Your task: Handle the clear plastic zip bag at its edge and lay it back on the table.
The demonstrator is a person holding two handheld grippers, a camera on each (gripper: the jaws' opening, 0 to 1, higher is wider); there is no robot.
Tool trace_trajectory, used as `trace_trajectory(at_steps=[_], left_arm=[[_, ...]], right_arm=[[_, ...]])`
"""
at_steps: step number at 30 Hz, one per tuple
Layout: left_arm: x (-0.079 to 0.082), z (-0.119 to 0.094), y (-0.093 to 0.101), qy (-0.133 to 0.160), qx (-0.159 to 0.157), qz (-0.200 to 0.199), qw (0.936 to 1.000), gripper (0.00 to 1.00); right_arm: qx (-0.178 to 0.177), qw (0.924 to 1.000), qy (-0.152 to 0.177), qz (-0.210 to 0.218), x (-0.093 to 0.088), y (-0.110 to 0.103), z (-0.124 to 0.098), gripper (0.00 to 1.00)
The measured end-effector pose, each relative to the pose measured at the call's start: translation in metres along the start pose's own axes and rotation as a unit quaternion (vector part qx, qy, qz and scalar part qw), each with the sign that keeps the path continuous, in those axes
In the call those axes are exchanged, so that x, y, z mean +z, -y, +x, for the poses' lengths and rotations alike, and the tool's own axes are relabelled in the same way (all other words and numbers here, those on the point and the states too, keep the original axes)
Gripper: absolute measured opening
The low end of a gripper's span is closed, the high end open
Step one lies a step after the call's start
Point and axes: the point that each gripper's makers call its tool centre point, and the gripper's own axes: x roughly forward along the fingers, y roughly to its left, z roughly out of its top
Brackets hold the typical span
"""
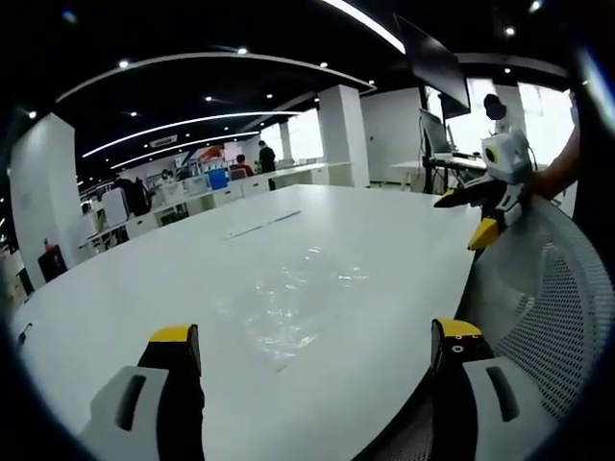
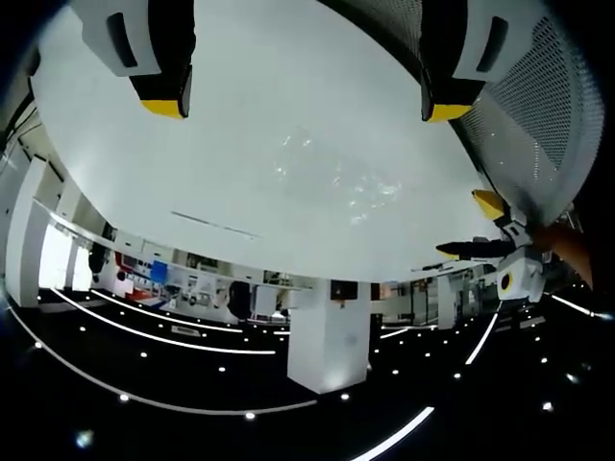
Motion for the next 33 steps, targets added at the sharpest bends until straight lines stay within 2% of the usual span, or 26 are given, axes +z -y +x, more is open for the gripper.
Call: trace_trajectory(at_steps=[14,17,25,30,33], left_arm=[[0.0008,0.0007,0.0033,0.001,-0.008,0.007,0.9999,0.99],[0.0042,0.0015,0.006,0.012,-0.015,0.009,0.9998,0.99],[0.0013,0.0028,0.0092,0.001,-0.021,0.008,0.9997,0.99],[0.0007,0.0033,0.0075,-0.005,-0.014,0.008,0.9999,0.99],[0.0027,0.0031,0.0067,0.0,-0.013,0.009,0.9999,0.99]], right_arm=[[-0.003,1.0,0.001,0.0,-0.0009,0.0021,-0.0003,1.0],[-0.002,1.0,0.0,0.001,-0.0018,0.0022,-0.0002,1.0],[0.0,1.0,-0.002,0.004,-0.0028,0.0012,-0.0003,1.0],[0.006,1.0,-0.002,0.006,-0.0025,-0.0009,0.0002,1.0],[0.012,0.9999,-0.006,0.005,-0.0038,-0.0029,0.0011,1.0]])
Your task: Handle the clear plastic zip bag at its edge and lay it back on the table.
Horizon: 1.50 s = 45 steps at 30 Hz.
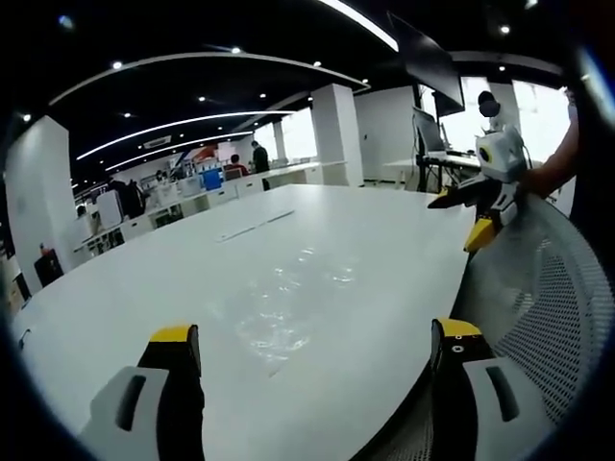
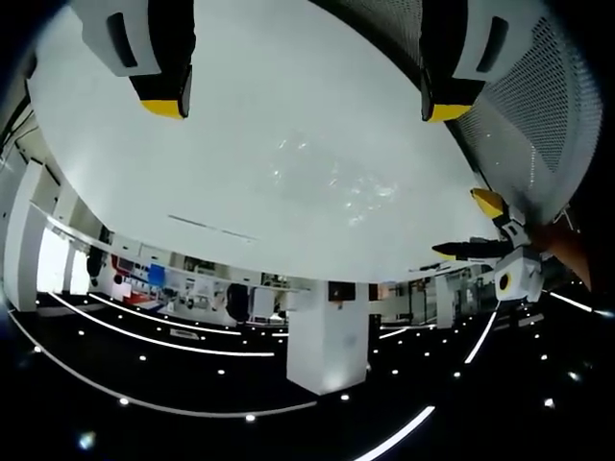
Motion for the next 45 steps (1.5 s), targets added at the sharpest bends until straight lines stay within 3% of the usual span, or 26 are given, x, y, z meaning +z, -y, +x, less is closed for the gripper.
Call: trace_trajectory(at_steps=[10,20,33,45], left_arm=[[0.005,0.002,0.0,-0.005,-0.008,0.015,0.9998,0.99],[0.027,0.013,-0.015,0.001,-0.014,0.038,0.9992,0.98],[0.042,0.023,-0.045,0.012,0.01,0.035,0.9993,0.96],[0.046,0.041,-0.048,0.007,0.01,0.033,0.9994,0.93]], right_arm=[[-0.001,1.0,-0.003,0.003,-0.001,0.0,0.0,1.0],[0.001,1.0,-0.006,0.005,-0.003,0.0,0.001,1.0],[-0.006,0.9999,-0.003,0.012,-0.002,0.001,0.0,1.0],[-0.008,0.9999,0.001,0.014,0.0,0.003,-0.001,1.0]])
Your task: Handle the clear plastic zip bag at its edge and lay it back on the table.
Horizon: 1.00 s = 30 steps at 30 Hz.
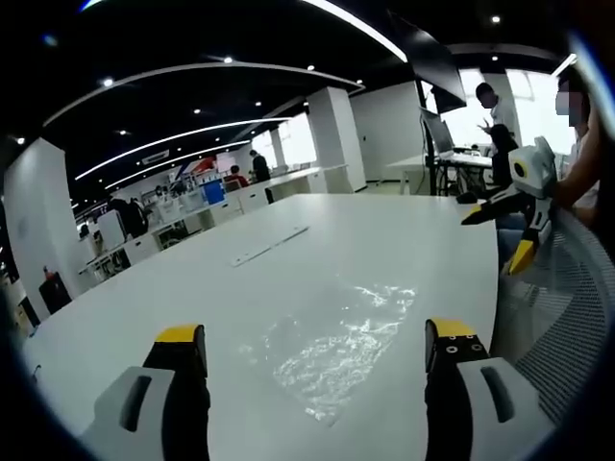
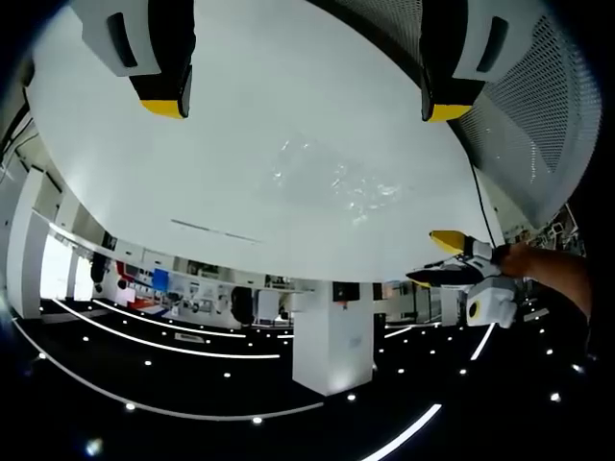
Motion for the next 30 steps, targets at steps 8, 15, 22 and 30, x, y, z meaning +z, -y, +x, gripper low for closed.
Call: trace_trajectory(at_steps=[8,15,22,30], left_arm=[[-0.002,0.005,-0.003,-0.005,0.004,-0.005,1.0,0.9],[-0.005,0.009,-0.01,-0.009,0.007,-0.009,0.9999,0.9],[-0.01,0.017,-0.013,-0.011,0.003,-0.006,0.9999,0.88],[-0.022,0.024,-0.018,-0.02,-0.002,-0.008,0.9998,0.85]], right_arm=[[0.001,1.0,0.001,0.0,0.001,0.0,0.0,1.0],[0.003,1.0,-0.003,0.001,-0.001,-0.001,0.0,1.0],[0.005,1.0,-0.006,0.0,-0.001,-0.002,0.0,1.0],[-0.001,1.0,-0.004,0.002,-0.001,0.001,0.0,1.0]])
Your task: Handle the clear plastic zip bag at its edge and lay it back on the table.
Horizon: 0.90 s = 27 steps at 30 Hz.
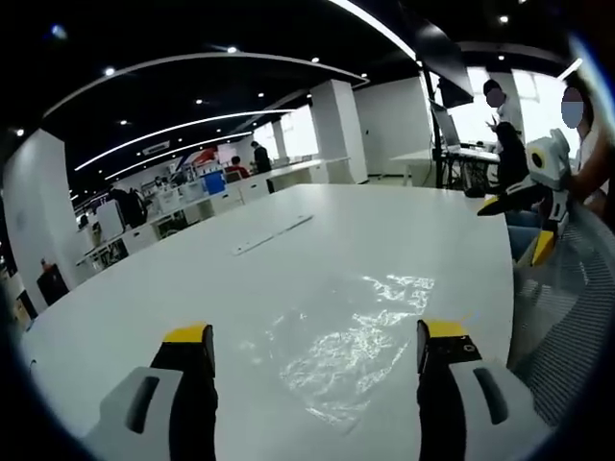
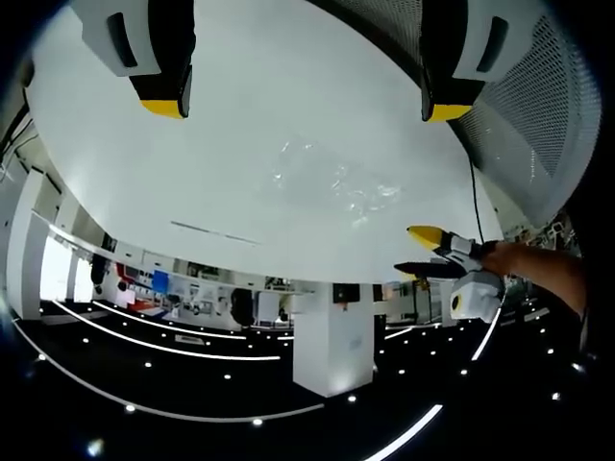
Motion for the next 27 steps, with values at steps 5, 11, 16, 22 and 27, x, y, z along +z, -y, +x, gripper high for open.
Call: trace_trajectory(at_steps=[5,11,16,22,27], left_arm=[[-0.004,0.001,-0.003,-0.004,0.0,-0.002,1.0,0.84],[-0.016,0.006,-0.015,-0.013,0.001,-0.012,0.9999,0.83],[-0.019,0.01,-0.017,-0.026,-0.002,-0.014,0.9996,0.8],[-0.038,0.022,-0.03,-0.041,-0.001,-0.021,0.9989,0.76],[-0.039,0.025,-0.028,-0.05,0.0,-0.025,0.9984,0.75]], right_arm=[[0.0,1.0,-0.001,0.001,-0.001,0.001,0.0,1.0],[-0.001,1.0,-0.001,0.003,-0.002,0.002,0.0,1.0],[-0.004,1.0,0.0,0.005,-0.002,0.002,0.0,1.0],[-0.002,1.0,-0.004,0.006,-0.004,0.002,0.001,1.0],[-0.004,1.0,-0.004,0.007,-0.003,0.002,0.0,1.0]])
